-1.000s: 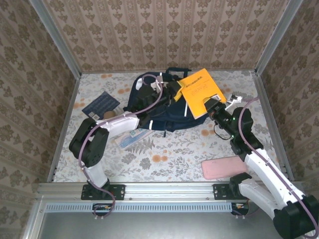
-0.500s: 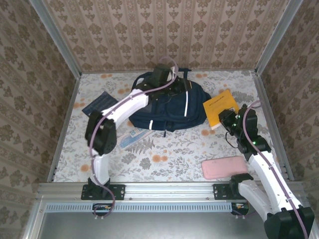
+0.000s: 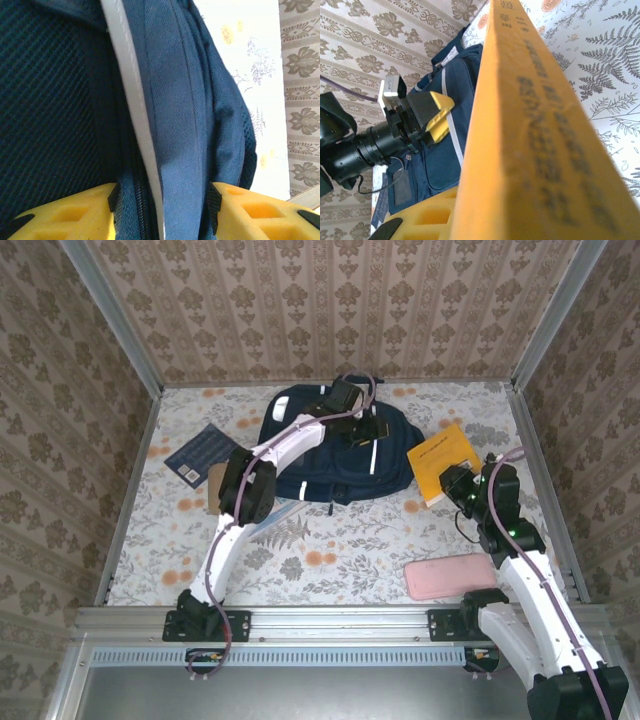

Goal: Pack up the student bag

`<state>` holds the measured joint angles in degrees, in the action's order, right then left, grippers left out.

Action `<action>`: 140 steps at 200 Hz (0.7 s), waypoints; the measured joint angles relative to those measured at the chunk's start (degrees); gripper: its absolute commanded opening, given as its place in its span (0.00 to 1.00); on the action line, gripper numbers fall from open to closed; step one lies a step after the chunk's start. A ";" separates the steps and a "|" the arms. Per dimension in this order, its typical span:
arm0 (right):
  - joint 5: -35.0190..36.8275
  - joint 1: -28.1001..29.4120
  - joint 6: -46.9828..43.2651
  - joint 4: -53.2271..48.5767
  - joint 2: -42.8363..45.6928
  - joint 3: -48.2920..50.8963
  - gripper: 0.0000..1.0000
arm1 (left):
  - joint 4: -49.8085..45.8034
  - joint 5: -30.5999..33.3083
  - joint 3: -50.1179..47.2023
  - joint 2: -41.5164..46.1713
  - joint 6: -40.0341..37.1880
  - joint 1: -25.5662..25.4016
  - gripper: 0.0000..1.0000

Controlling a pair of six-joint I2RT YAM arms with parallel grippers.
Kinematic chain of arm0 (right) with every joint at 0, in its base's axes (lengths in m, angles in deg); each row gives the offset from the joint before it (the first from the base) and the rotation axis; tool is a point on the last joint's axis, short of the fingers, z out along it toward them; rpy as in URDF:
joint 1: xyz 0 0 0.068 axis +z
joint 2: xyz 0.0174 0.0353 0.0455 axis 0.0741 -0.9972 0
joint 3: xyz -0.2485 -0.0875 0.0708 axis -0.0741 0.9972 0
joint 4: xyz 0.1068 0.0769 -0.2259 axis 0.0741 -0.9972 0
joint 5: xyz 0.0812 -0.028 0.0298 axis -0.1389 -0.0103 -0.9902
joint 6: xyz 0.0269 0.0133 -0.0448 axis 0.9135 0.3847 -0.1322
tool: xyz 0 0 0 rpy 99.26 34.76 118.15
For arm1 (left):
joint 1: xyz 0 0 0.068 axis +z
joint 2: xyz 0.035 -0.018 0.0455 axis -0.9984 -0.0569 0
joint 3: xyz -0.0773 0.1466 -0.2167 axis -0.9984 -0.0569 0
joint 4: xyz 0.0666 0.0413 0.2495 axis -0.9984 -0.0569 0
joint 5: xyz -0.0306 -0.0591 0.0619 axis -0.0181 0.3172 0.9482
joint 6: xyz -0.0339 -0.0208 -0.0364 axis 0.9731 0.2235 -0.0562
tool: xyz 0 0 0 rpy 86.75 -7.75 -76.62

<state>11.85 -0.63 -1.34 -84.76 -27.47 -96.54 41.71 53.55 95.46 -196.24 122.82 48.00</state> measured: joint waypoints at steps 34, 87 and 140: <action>-1.33 -0.15 -0.11 0.15 -0.20 1.97 0.00 | 1.03 -1.42 2.32 -1.09 0.59 -0.28 0.38; -2.45 -0.48 -0.11 0.63 -0.28 2.84 0.00 | 2.03 -2.97 3.02 -3.91 0.57 -0.57 0.40; -2.93 -0.48 -0.11 -0.50 1.79 2.80 0.00 | -1.55 -1.40 6.54 -5.25 -2.69 -0.63 0.03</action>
<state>8.92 -1.11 -1.45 -85.27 -25.68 -93.74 40.15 52.15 101.99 -201.49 120.13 47.36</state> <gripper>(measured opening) 0.189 0.167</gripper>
